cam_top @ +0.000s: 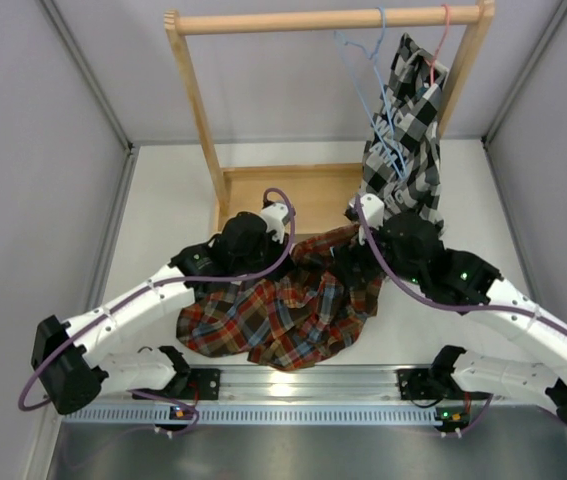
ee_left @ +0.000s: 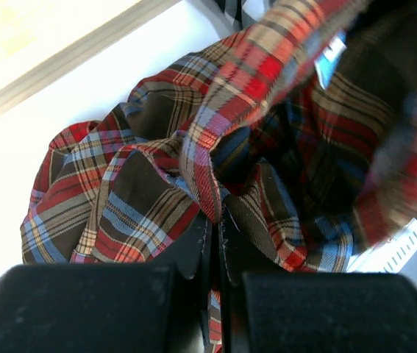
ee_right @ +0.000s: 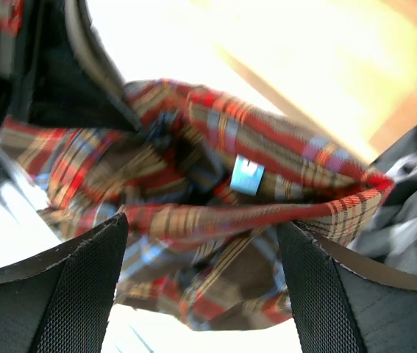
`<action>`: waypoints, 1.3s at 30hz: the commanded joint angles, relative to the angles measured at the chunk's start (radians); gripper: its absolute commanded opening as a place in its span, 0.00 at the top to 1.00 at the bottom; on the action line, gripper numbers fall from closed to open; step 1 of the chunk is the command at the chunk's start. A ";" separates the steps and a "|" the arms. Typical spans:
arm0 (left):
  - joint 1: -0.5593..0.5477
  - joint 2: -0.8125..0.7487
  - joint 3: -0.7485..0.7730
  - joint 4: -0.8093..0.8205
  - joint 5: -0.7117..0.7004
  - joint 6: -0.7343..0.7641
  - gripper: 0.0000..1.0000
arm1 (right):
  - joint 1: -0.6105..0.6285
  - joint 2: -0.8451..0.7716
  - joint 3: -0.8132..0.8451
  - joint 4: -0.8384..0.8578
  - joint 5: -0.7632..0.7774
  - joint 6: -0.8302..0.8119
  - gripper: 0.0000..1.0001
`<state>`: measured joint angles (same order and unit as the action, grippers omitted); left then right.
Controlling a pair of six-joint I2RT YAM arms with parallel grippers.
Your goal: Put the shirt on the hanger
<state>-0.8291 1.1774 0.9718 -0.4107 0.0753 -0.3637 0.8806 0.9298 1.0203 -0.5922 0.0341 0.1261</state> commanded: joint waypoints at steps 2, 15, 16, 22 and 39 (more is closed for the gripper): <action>0.001 -0.048 -0.010 0.062 -0.001 0.025 1.00 | -0.008 0.099 0.136 0.022 0.056 -0.158 0.21; -0.001 -0.162 -0.051 0.069 -0.181 0.006 1.00 | -0.006 0.037 0.153 -0.064 0.072 -0.084 0.20; -0.001 -0.162 -0.048 0.076 -0.128 0.012 1.00 | -0.008 0.062 0.147 -0.049 0.049 -0.112 0.20; -0.001 -0.180 -0.044 0.081 -0.048 0.025 1.00 | -0.008 0.214 0.170 0.017 -0.013 -0.279 0.24; -0.001 -0.202 -0.015 -0.004 -0.137 0.032 1.00 | -0.009 0.227 0.003 0.324 0.252 -0.287 1.00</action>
<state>-0.8303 0.9840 0.9222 -0.4046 0.0174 -0.3412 0.8825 1.2278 1.0283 -0.3573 0.1234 -0.1890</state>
